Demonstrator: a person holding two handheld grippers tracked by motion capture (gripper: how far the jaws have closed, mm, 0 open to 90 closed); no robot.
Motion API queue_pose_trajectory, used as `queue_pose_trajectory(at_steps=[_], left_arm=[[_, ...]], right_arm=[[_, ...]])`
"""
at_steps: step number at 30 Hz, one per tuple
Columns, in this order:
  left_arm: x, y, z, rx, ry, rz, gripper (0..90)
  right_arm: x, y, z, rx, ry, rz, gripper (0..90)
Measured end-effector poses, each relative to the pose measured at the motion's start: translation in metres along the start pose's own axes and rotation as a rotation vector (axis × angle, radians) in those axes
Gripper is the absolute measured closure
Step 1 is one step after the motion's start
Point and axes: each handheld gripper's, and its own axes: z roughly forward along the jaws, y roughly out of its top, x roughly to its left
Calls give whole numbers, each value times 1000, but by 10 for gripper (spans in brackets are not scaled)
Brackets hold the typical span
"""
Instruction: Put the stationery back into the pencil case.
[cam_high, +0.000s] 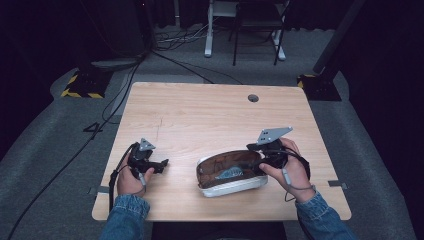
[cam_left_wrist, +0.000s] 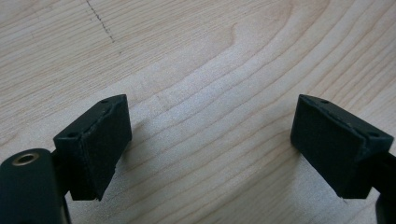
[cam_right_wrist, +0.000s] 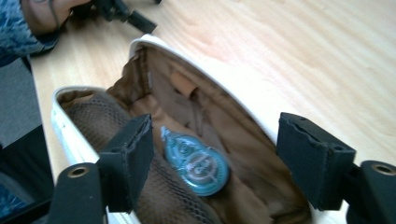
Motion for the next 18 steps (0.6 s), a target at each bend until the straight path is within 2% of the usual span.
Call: queue_pose_trajectory(at_steps=[7, 18], left_arm=[[0, 0, 0, 0, 1, -1, 126], [0, 0, 0, 1, -2, 0, 126]], right_arm=[[-15, -7, -12, -45, -61, 33, 217], [-45, -27, -30, -66, -171, 108, 170]])
